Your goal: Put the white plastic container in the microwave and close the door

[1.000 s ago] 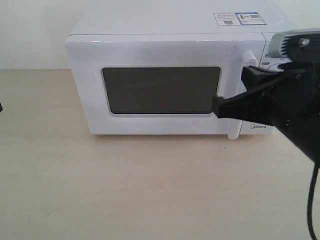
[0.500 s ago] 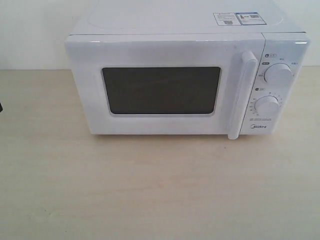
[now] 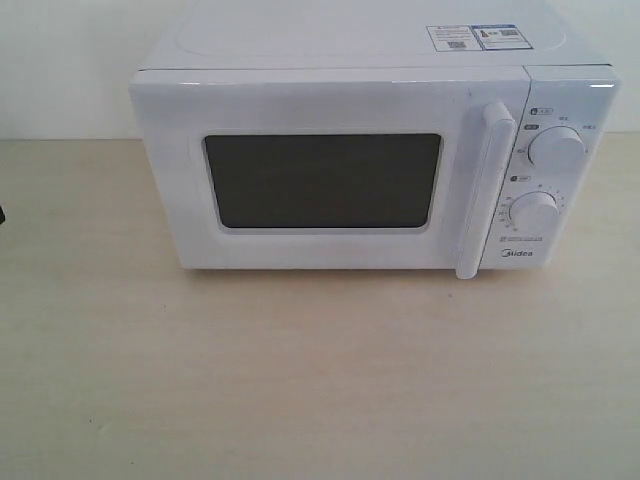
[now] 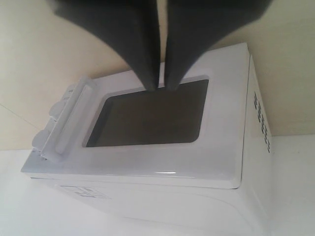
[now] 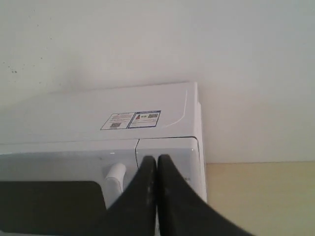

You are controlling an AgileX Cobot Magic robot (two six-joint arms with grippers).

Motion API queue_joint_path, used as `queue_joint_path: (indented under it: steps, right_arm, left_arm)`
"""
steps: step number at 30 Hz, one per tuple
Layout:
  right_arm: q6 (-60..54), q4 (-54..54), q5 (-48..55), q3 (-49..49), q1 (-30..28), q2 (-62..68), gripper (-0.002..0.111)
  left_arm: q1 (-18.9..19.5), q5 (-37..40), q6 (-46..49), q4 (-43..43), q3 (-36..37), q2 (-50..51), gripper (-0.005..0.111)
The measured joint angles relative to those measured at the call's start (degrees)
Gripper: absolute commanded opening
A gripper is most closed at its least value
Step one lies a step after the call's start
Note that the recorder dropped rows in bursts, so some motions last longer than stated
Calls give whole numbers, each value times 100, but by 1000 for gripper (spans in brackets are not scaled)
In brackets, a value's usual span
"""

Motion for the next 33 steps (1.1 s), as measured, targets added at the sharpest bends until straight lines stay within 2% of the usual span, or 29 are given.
queue_joint_path:
  steps: [4, 6, 11, 14, 23, 33]
  right_arm:
    - [385, -1021, 430, 0, 0, -14, 0]
    - [1018, -1913, 821, 0, 0, -71, 0]
    - [3474, -4117, 1764, 2, 0, -454, 0]
    - [4470, -5026, 1923, 172, 0, -788, 0]
    - [4900, -5434, 1675, 1269, 0, -1975, 0]
    - [4946, -5466, 1463, 2363, 0, -2550, 0]
  left_arm:
    - [0, 0, 0, 0, 0, 0, 4]
    - [0, 0, 0, 0, 0, 0, 4]
    - [0, 0, 0, 0, 0, 0, 4]
    - [0, 0, 0, 0, 0, 0, 4]
    - [0, 0, 0, 0, 0, 0, 4]
    - [0, 0, 0, 0, 0, 0, 4]
